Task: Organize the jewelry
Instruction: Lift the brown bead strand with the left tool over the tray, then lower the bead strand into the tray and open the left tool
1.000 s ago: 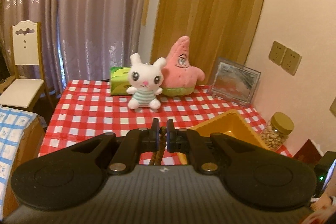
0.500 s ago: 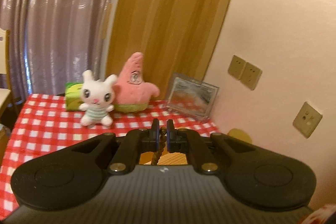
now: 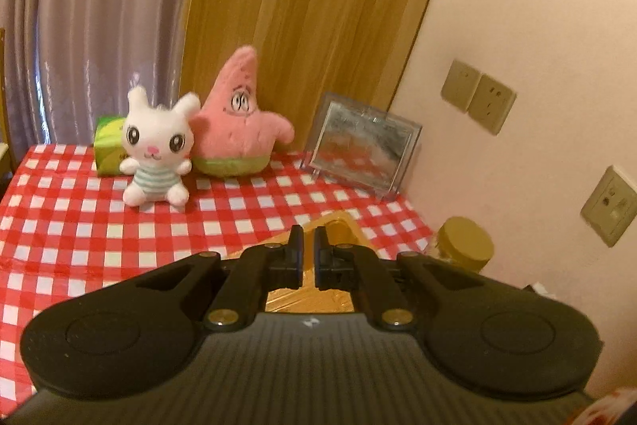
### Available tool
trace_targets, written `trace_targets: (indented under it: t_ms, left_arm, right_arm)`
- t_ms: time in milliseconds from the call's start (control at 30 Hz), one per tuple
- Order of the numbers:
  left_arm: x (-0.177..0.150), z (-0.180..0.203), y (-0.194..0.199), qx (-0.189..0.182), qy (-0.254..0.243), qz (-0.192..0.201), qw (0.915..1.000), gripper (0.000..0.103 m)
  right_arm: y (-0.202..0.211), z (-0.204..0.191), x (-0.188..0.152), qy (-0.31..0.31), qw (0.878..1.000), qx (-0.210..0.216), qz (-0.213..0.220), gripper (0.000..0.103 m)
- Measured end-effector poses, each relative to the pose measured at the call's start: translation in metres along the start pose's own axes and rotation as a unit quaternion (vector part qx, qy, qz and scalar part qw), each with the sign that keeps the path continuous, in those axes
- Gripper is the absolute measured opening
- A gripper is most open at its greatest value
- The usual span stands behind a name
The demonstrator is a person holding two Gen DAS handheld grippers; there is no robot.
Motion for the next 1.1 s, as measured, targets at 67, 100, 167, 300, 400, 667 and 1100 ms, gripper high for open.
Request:
trace_targets:
  t_ms: [67, 100, 167, 300, 400, 667, 1100]
  left_arm:
    - [-0.007, -0.001, -0.007, 0.006, -0.001, -0.010, 0.9999, 0.005]
    - [-0.010, -0.002, -0.009, 0.010, -0.003, -0.014, 0.9998, 0.006]
    - [-0.015, -0.004, -0.010, 0.015, -0.005, -0.019, 0.9997, 0.006]
    - [-0.021, -0.013, -0.006, 0.026, -0.001, -0.024, 0.9994, 0.007]
    - [-0.024, -0.023, 0.002, 0.037, 0.006, -0.027, 0.9989, 0.012]
    - [-0.047, -0.067, 0.025, 0.090, 0.034, -0.045, 0.9943, 0.022]
    - [-0.118, -0.106, -0.014, 0.108, 0.126, -0.095, 0.9815, 0.035]
  right_arm:
    - [0.000, 0.000, 0.000, -0.001, 1.000, 0.001, 0.000, 0.004]
    - [-0.001, 0.001, 0.000, -0.001, 1.000, 0.001, 0.000, 0.004]
    - [-0.001, 0.001, -0.001, -0.002, 1.000, 0.001, -0.001, 0.004]
    - [-0.002, 0.003, -0.001, -0.004, 1.000, 0.001, -0.004, 0.004]
    - [-0.002, 0.003, -0.001, -0.005, 1.000, 0.002, -0.004, 0.004]
    - [-0.003, 0.003, -0.001, -0.006, 1.000, 0.001, -0.005, 0.004]
    - [-0.004, 0.005, -0.005, -0.012, 1.000, 0.001, -0.008, 0.004]
Point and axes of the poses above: each gripper's, at about its wrist camera, not at the fingertips, and y roughly against the way its jaws point, z to its right, x to its top, the point moved 9 cm from there along -y, roughly the way its jaws point, and after that the axes turned 12 degrees about z, right-handed, at the moved point
